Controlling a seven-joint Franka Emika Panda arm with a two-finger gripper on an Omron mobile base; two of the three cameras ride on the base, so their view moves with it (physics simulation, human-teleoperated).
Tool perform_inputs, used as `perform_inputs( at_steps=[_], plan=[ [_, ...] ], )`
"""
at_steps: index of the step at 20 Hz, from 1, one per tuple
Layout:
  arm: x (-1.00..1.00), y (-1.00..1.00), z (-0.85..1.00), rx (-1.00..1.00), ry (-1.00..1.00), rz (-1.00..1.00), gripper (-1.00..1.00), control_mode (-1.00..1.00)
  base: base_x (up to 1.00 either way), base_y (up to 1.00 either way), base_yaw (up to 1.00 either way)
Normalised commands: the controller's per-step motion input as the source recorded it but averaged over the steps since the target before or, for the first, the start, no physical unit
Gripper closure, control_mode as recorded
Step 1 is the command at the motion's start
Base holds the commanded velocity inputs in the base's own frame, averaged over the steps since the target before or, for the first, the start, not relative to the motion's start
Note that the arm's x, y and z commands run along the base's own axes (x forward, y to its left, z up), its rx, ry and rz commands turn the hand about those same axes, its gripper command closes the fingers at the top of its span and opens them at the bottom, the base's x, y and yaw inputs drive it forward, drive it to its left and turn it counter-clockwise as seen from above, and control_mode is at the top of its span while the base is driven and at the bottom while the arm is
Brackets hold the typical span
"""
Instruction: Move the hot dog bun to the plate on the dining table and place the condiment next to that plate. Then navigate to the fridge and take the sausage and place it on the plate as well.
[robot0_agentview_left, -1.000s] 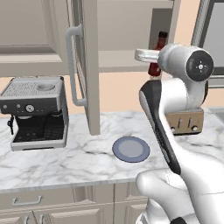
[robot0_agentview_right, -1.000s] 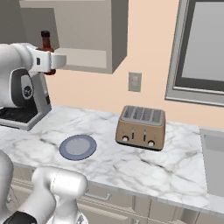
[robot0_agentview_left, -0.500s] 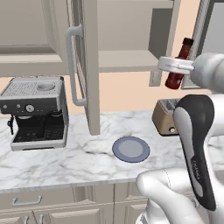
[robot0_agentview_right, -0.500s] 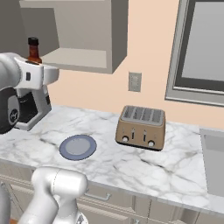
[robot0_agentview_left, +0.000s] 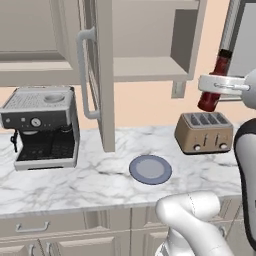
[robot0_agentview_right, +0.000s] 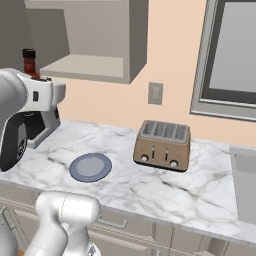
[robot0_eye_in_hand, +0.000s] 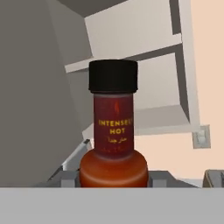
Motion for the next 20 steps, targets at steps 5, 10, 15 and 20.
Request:
perform_inputs(
  at_steps=[5,10,15,20],
  plan=[
    [0.0,0.0,0.0,0.0,0.0,0.0,1.0,1.0,-0.93,0.18,-0.43],
    [0.0,0.0,0.0,0.0,0.0,0.0,1.0,1.0,-0.76,0.15,-0.79],
    [0.0,0.0,0.0,0.0,0.0,0.0,1.0,1.0,-0.42,0.07,-0.92],
    [0.0,0.0,0.0,0.0,0.0,0.0,1.0,1.0,-0.26,0.01,-0.96]
  ],
)
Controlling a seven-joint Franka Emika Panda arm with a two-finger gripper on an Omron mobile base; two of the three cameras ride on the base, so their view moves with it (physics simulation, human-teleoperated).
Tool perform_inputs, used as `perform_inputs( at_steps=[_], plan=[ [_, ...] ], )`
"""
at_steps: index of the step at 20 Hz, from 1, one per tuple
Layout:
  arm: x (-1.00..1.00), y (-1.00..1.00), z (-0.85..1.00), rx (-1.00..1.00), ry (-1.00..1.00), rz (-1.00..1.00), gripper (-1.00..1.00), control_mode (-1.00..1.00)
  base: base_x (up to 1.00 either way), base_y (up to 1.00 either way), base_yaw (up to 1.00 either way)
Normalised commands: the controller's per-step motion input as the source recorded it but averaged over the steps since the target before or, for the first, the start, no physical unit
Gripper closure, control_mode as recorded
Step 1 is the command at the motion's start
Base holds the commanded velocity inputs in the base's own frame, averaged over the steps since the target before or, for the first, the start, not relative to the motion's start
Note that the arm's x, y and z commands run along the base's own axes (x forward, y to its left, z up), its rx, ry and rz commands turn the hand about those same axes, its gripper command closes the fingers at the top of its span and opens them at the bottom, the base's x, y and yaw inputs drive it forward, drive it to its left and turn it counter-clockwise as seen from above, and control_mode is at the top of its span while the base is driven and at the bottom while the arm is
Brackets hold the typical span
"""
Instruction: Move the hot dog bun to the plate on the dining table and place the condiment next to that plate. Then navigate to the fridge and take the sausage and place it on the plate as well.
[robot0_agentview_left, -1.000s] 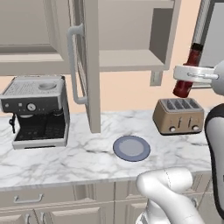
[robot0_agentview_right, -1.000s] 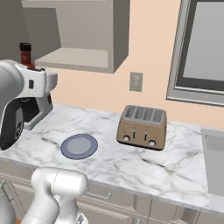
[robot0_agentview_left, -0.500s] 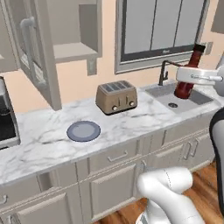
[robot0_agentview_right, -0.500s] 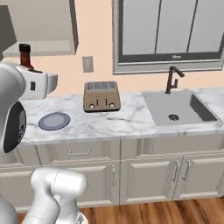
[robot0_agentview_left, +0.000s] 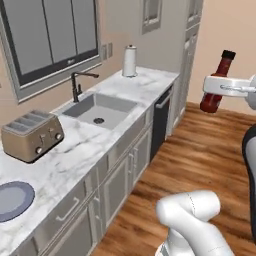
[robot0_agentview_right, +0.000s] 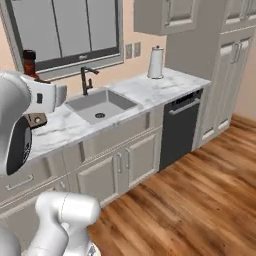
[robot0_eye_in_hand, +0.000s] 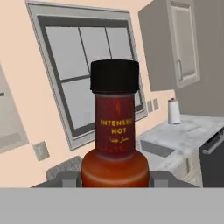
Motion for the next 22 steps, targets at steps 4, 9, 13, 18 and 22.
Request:
perform_inputs(
  at_steps=[4,9,13,18,22],
  plan=[
    [0.0,0.0,0.0,0.0,0.0,0.0,1.0,1.0,-0.12,-0.01,-0.95],
    [0.0,0.0,0.0,0.0,0.0,0.0,1.0,1.0,0.08,-0.22,-0.85],
    [0.0,0.0,0.0,0.0,0.0,0.0,1.0,1.0,0.53,-0.37,-0.64],
    [0.0,0.0,0.0,0.0,0.0,0.0,1.0,1.0,0.84,-0.31,-0.48],
    [0.0,0.0,0.0,0.0,0.0,0.0,1.0,1.0,1.0,-0.1,-0.38]
  ],
)
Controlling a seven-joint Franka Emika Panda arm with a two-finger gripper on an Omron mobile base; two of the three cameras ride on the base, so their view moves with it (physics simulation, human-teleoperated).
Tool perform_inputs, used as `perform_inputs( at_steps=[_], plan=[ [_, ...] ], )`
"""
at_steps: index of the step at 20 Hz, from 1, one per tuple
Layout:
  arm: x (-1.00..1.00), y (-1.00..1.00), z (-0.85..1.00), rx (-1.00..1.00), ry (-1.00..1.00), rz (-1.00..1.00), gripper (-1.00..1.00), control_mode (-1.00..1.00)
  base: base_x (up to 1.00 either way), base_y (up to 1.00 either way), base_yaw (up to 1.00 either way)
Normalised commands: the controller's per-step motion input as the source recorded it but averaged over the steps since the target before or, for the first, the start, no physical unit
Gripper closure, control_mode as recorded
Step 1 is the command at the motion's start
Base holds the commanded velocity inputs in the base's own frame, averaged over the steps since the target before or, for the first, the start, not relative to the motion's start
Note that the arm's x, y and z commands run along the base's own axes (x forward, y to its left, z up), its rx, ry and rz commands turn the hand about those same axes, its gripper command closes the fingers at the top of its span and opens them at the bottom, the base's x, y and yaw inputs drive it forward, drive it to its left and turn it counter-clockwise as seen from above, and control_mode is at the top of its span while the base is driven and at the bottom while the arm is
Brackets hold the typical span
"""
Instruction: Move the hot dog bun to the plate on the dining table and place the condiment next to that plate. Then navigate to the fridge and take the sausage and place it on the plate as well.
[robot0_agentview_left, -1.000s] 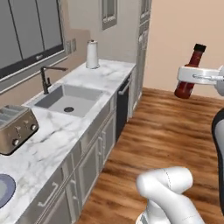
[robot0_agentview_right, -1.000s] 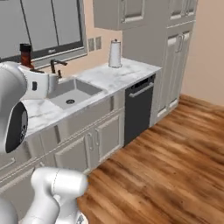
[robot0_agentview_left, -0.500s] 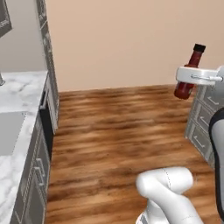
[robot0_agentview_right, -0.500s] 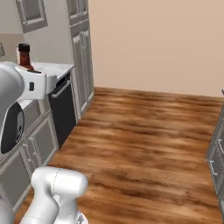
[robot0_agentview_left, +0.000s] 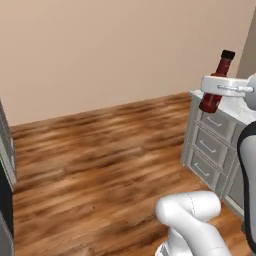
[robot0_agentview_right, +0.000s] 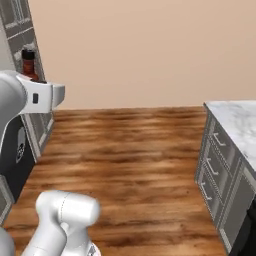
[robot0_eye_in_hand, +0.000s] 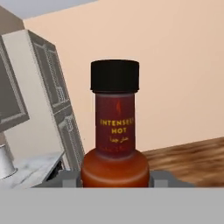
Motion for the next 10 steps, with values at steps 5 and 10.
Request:
perform_inputs(
  at_steps=[5,10],
  plan=[
    [0.0,0.0,0.0,0.0,0.0,0.0,1.0,1.0,1.0,0.0,-0.37],
    [0.0,0.0,0.0,0.0,0.0,0.0,1.0,1.0,1.0,0.1,-0.43]
  ],
)
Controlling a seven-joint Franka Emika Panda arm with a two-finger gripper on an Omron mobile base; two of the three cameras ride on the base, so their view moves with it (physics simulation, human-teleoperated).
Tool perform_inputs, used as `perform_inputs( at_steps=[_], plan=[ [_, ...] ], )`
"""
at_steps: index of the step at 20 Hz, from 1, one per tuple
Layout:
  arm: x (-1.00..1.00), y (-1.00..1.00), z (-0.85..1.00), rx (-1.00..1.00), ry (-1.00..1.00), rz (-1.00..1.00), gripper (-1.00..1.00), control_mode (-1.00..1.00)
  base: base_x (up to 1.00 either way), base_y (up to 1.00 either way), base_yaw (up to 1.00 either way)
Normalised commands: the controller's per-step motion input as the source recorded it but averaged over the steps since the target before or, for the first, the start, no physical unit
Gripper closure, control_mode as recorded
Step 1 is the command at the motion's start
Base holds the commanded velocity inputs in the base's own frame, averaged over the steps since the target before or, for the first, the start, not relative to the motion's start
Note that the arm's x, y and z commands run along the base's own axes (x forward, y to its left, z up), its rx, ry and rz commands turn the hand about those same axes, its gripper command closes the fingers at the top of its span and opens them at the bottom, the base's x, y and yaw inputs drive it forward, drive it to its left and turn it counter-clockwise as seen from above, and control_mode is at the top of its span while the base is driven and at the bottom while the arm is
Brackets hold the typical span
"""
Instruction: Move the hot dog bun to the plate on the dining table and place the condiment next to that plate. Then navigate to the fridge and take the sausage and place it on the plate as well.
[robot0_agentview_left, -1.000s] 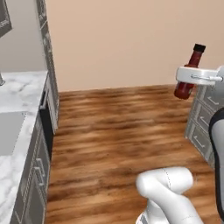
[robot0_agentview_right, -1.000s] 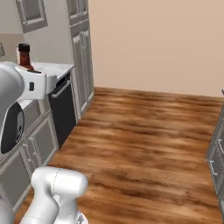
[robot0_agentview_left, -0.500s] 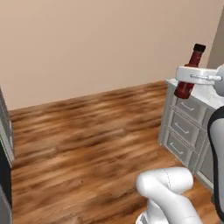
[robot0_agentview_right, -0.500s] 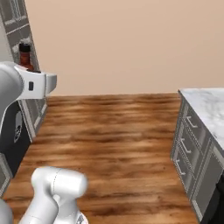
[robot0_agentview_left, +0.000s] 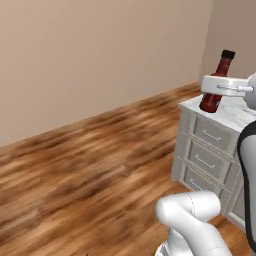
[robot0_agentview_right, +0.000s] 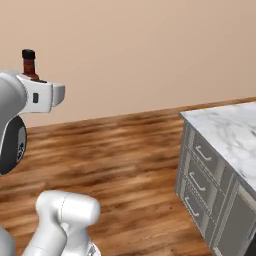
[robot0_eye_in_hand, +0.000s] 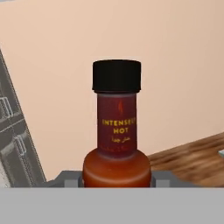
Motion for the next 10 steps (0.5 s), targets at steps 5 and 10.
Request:
perform_inputs(
  at_steps=[5,10],
  plan=[
    [0.0,0.0,0.0,0.0,0.0,0.0,1.0,1.0,1.0,0.22,-0.45],
    [0.0,0.0,0.0,0.0,0.0,0.0,1.0,1.0,1.0,0.11,-0.44]
  ],
)
